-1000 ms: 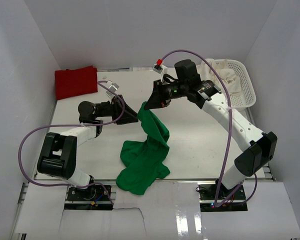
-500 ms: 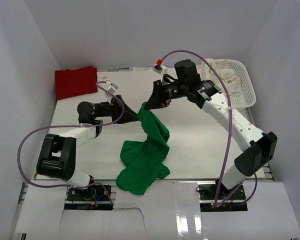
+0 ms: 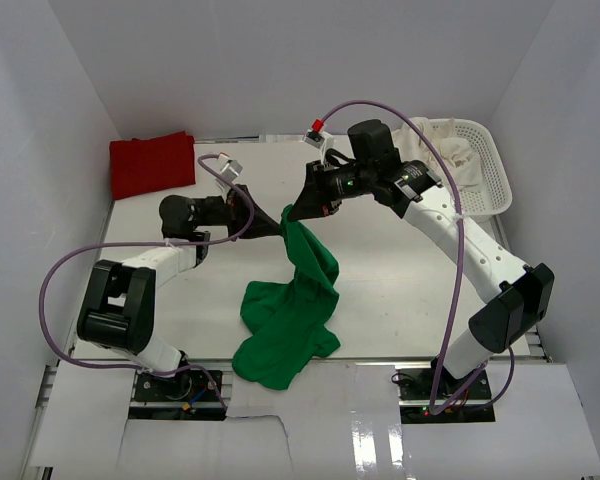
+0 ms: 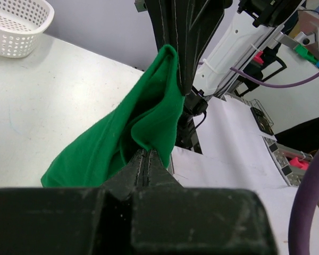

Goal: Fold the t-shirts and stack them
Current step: Flatten out the tshirt

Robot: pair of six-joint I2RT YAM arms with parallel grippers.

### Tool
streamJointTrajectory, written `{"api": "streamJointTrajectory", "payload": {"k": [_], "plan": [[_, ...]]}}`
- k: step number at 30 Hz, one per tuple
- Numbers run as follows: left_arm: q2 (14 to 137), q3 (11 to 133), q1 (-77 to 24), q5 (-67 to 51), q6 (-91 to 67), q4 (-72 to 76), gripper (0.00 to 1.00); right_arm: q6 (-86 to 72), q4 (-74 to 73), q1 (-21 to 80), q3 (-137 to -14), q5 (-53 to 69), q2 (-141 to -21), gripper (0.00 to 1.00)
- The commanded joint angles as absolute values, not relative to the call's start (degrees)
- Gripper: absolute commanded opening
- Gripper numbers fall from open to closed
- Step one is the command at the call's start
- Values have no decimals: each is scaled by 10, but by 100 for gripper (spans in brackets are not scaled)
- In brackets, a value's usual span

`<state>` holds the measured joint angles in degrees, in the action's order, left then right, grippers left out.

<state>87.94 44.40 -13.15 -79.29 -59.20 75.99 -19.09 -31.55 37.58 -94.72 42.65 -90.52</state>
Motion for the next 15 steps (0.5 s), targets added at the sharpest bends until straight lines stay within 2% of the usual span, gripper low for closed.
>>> {"api": "streamJointTrajectory", "payload": {"k": [1,4,6,7,8,10,11,14,15], "plan": [[891,475,-139,-817,-613,839,0,-194,-293,380,-943,439,-904,8],[890,482,-139,-807,-632,849,0,-181,-308,379,-946,423,-909,8],[868,484,-139,-796,-611,793,0,-167,-327,378,-952,388,-911,14],[853,485,-139,-781,-553,753,0,-151,-345,375,-953,376,-914,17],[816,490,-139,-771,-508,632,0,-144,-353,374,-953,342,-915,30],[777,509,-139,-742,-415,508,0,-127,-365,368,-947,297,-910,42],[761,518,-139,-735,-347,405,0,-120,-366,366,-940,241,-908,53],[726,560,-138,-727,-295,287,0,-93,-372,357,-933,138,-904,73],[716,575,-138,-724,-288,267,0,-90,-372,349,-933,121,-904,76]]}}
